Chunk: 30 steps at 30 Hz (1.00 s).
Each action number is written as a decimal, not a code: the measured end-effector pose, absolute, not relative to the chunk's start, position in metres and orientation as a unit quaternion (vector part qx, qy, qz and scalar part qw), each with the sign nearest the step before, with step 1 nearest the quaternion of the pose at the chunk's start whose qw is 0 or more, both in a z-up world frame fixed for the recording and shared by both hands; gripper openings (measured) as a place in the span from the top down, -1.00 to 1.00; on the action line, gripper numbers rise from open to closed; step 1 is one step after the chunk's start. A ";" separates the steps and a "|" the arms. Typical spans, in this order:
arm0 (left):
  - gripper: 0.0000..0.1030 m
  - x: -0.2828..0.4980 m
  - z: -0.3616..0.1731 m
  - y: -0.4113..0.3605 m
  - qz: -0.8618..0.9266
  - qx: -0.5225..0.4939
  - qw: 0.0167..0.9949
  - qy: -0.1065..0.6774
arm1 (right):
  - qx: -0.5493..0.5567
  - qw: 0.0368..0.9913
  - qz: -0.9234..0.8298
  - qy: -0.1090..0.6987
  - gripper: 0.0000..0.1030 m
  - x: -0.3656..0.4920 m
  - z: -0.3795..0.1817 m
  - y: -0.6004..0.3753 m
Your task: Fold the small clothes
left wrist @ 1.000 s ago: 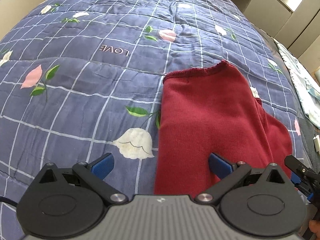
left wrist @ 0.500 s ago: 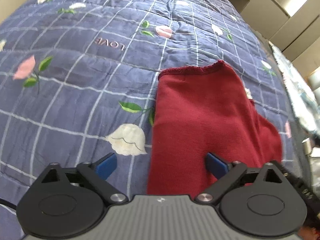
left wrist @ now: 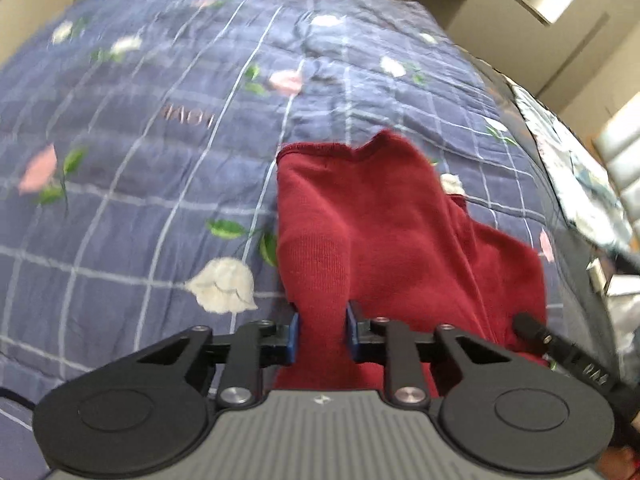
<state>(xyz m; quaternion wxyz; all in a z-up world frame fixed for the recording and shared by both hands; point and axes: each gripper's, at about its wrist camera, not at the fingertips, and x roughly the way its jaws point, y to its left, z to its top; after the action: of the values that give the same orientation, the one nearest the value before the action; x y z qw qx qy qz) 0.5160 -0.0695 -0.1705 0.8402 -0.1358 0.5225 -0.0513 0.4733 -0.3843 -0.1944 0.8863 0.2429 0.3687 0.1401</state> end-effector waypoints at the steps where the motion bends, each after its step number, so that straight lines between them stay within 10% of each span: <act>1: 0.58 0.513 -0.165 -0.072 -0.053 -0.128 0.845 0.516 | 0.239 0.887 0.148 0.366 0.74 0.471 -0.187 -0.380; 16: 0.59 0.442 -0.089 0.011 -0.024 -0.101 0.864 0.493 | 0.242 0.860 0.233 0.384 0.75 0.403 -0.132 -0.277; 30: 0.57 0.336 -0.145 0.095 -0.011 -0.123 0.850 0.512 | 0.224 0.860 0.213 0.405 0.74 0.318 -0.176 -0.215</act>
<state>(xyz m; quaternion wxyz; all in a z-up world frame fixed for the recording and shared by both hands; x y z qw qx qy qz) 0.3359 0.0953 -0.1449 0.8502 -0.1231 0.5117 -0.0109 0.3176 -0.2150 -0.1761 0.8605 0.2244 0.4051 0.2125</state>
